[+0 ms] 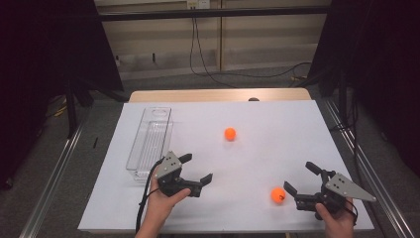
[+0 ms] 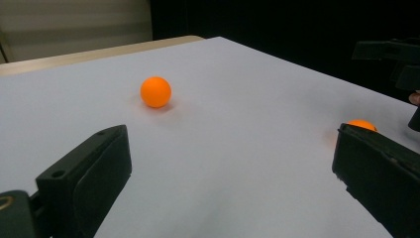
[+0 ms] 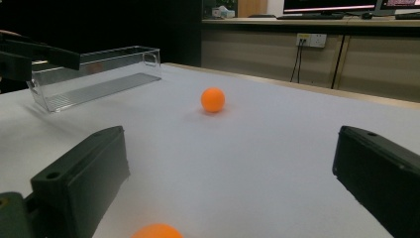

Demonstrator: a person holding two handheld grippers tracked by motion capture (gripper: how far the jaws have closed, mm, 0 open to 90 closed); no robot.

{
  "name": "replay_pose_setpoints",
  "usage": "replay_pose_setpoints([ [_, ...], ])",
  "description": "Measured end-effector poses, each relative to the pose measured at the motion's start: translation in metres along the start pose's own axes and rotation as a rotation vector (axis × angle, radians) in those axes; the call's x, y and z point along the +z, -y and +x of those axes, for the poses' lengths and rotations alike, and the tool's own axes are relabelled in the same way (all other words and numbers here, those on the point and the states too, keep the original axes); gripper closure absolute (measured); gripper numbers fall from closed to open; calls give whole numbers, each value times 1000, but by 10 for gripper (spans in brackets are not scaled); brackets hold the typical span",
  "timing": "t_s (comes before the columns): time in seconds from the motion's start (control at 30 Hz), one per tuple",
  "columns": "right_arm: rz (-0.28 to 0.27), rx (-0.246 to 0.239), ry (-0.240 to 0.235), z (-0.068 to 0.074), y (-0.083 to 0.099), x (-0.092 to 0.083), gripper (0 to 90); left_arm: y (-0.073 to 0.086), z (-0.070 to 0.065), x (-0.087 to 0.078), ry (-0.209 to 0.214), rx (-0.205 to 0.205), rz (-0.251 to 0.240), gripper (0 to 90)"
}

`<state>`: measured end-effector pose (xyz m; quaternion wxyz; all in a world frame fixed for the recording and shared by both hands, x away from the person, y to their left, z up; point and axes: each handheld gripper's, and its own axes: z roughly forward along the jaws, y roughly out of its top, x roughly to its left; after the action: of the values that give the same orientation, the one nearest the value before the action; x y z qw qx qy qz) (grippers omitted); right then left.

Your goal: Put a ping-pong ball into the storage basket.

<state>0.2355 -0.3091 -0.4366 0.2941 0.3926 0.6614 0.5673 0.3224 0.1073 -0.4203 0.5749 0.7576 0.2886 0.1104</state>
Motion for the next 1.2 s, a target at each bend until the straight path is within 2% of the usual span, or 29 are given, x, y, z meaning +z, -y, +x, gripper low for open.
replay_pose_setpoints([
  [1.2, 3, 3, -2, 0, 0, 2, 4, 0, -13, 25, 49, 23, 48, 20],
])
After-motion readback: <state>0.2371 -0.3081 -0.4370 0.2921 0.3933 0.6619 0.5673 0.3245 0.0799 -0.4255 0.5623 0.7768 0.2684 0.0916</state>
